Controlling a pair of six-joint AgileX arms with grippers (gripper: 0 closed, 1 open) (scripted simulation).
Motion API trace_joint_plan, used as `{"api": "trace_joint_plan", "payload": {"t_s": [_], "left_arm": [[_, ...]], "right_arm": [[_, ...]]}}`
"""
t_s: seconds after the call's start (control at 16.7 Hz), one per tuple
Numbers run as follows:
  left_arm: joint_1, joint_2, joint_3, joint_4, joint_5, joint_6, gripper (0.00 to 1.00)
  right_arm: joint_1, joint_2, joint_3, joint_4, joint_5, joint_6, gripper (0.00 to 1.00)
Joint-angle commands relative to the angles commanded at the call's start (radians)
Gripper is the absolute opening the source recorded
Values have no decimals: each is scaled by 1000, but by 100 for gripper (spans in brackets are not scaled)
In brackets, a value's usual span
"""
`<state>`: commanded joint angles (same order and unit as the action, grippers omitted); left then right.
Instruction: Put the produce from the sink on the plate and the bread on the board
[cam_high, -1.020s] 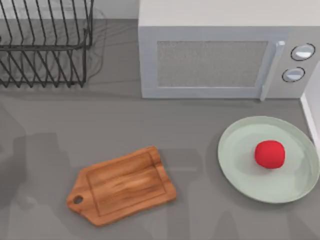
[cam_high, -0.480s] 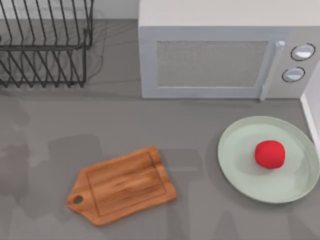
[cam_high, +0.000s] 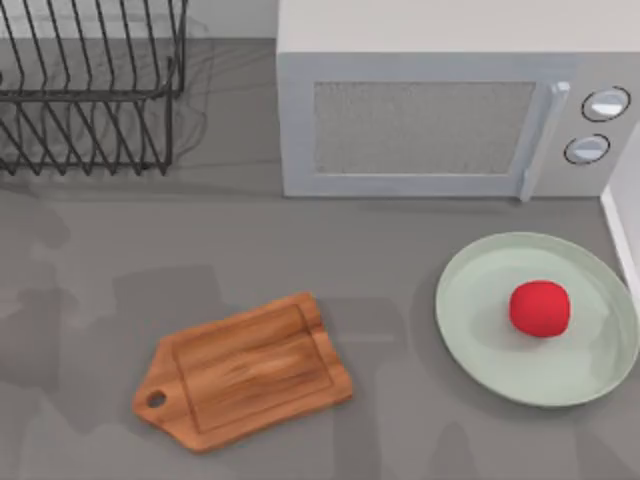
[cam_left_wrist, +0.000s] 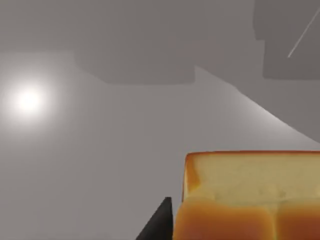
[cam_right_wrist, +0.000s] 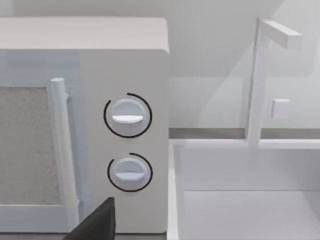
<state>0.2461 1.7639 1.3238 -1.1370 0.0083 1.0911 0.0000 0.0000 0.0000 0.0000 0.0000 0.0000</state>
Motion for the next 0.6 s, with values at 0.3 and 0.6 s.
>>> {"api": "trace_joint_plan", "payload": {"t_s": [0.3,0.6], "left_arm": [[-161,34,11,3,-2,-294,0],[-399,64,-4,16,0,-759,0]], "right_arm": [[0,0,0,0,0,0,100],[0,0,0,0,0,0,100]]}}
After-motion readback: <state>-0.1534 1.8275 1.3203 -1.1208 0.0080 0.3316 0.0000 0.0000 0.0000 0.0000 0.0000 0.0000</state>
